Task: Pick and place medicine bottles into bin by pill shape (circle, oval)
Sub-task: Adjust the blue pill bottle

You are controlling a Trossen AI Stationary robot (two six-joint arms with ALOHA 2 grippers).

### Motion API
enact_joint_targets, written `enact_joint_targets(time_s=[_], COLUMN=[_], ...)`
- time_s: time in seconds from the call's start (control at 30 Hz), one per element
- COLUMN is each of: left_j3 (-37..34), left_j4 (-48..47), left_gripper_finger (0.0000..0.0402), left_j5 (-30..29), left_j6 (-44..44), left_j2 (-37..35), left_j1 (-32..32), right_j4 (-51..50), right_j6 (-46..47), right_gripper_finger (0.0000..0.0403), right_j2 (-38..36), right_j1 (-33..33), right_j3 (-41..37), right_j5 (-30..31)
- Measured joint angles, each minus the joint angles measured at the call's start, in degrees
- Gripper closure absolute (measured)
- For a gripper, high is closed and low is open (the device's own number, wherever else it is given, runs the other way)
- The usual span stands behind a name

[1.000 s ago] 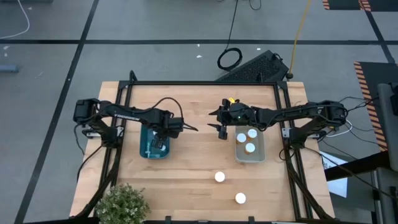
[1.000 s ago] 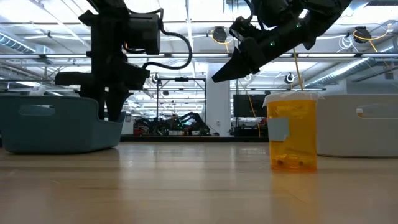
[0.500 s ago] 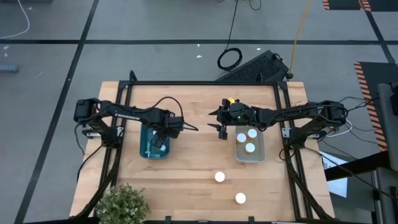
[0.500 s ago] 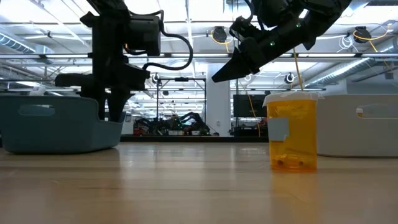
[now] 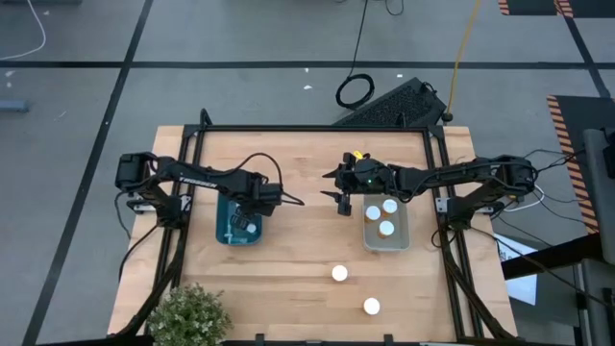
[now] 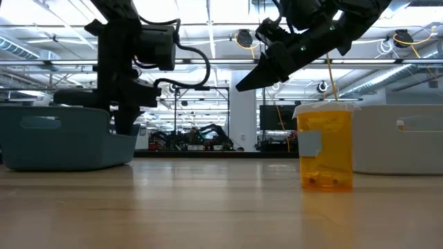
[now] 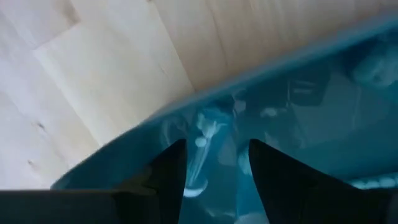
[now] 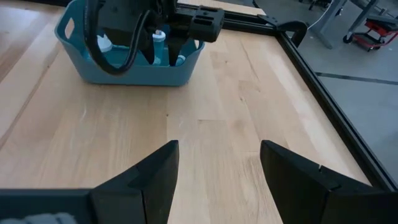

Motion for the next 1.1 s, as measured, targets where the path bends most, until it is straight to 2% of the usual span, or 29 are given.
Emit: enact_joint_targets(time_s=[0.4, 0.67, 0.9, 1.1], left_j3=[-1.27, -1.31, -1.31, -1.31], left_j4=[2.82, 3.94, 3.98, 3.94], left_gripper_finger=[0.0225, 0.0225, 0.0225, 0.0263], left_j5=[-0.44, -0.68, -1.55, -1.55], left_j6=[-0.32, -0.47, -1.47, -1.77], left_j2=[0.02, 3.46, 3.72, 3.74], left_j1=[-0.21, -0.21, -0.21, -0.21], right_j4=[0.00, -0.04, -0.02, -0.02], right_j6=[-0.44, -0.44, -0.45, -0.83], right_gripper_finger=[0.0184, 0.0184, 0.0184, 0.0184], right_j2=[0.00, 0.00, -0.02, -0.02], right_j1=[0.00, 0.00, 0.00, 0.00], right_j3=[0.00, 0.00, 0.00, 0.00], right_j5=[0.00, 0.00, 0.00, 0.00])
